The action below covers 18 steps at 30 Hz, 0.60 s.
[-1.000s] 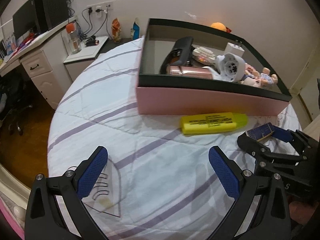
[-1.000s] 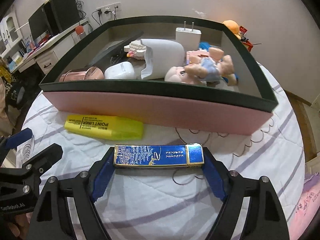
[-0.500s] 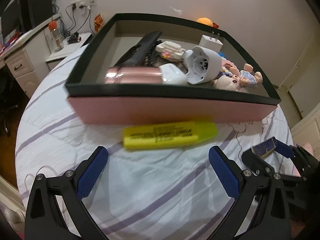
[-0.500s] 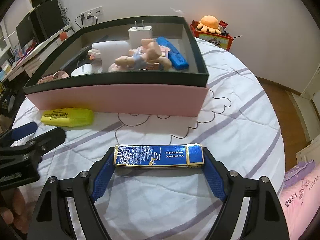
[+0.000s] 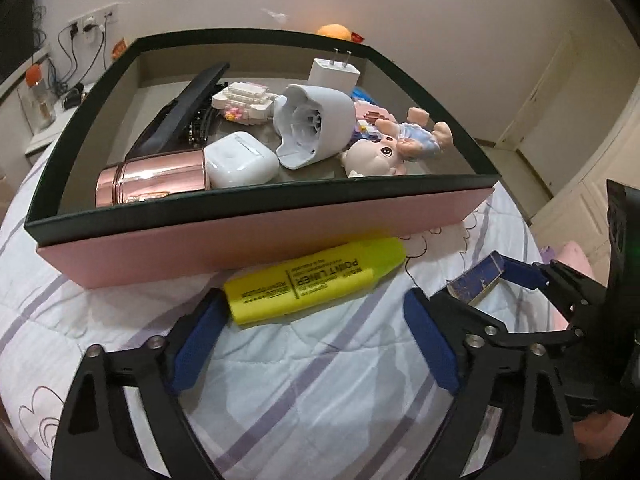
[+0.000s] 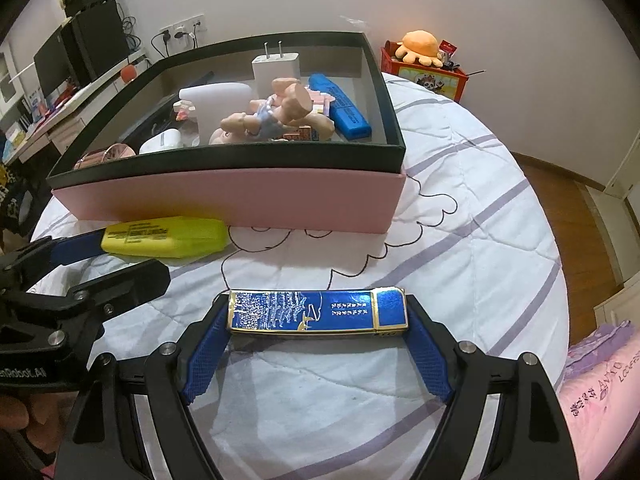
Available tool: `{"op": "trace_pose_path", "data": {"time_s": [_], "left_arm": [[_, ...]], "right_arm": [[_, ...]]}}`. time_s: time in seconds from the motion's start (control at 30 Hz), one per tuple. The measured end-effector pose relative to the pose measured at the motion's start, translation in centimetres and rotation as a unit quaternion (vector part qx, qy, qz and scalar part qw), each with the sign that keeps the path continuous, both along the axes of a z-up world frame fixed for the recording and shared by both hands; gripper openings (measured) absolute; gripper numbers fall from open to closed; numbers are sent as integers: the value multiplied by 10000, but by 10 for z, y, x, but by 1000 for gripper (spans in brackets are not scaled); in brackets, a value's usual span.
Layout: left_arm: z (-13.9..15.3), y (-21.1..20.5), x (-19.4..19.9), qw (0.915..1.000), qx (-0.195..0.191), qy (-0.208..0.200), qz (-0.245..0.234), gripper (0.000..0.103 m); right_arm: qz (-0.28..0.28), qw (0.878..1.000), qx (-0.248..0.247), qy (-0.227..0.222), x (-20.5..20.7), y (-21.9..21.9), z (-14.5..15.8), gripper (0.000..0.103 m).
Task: Organize rigid objects
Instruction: 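Grasp the yellow highlighter with the left gripper while the right gripper holds the harmonica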
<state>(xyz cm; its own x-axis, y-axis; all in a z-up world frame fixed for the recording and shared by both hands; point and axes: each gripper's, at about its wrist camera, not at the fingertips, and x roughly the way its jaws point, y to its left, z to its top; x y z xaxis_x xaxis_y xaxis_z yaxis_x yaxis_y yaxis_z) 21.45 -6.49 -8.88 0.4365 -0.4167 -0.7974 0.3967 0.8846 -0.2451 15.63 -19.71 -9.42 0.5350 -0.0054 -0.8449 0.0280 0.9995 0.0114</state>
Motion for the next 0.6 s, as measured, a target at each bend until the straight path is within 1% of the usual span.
{"op": "trace_pose_path", "data": {"time_s": [0.03,0.1,0.13,0.3,0.37,0.43,0.47,0.5,0.6], "left_arm": [[0,-1,3,10000,40,-11,1,80],[1,-3,5,9996,251,-86,-1,68],[1,-5,5,9992,374,-134,-18,67],[1,-16,3,9956,836,-375,-191,70],[-2,-27,-3,9907,1189,-579,-332,69],[-3,-34,-7,9882,1279,-708,-463,66],[-2,-36,-8,9874,1292,-727,-556,61],[-1,-38,-10,9864,1326,-747,-626,59],[-1,-47,-19,9806,1470,-859,-973,58]], "right_arm": [[-3,10000,2,3,0,0,0,83],[-31,10000,2,-3,0,-2,1,83],[-57,10000,-2,-4,-1,-3,1,83],[-200,9998,-61,-14,-4,-13,4,83],[-284,9996,-73,-14,-7,-19,4,83],[-353,9993,-83,-6,-8,-25,4,83],[-381,9992,-87,-2,-9,-27,4,83],[-406,9991,-94,0,-10,-29,5,83],[-464,9989,-93,1,-10,-34,6,83]]}}
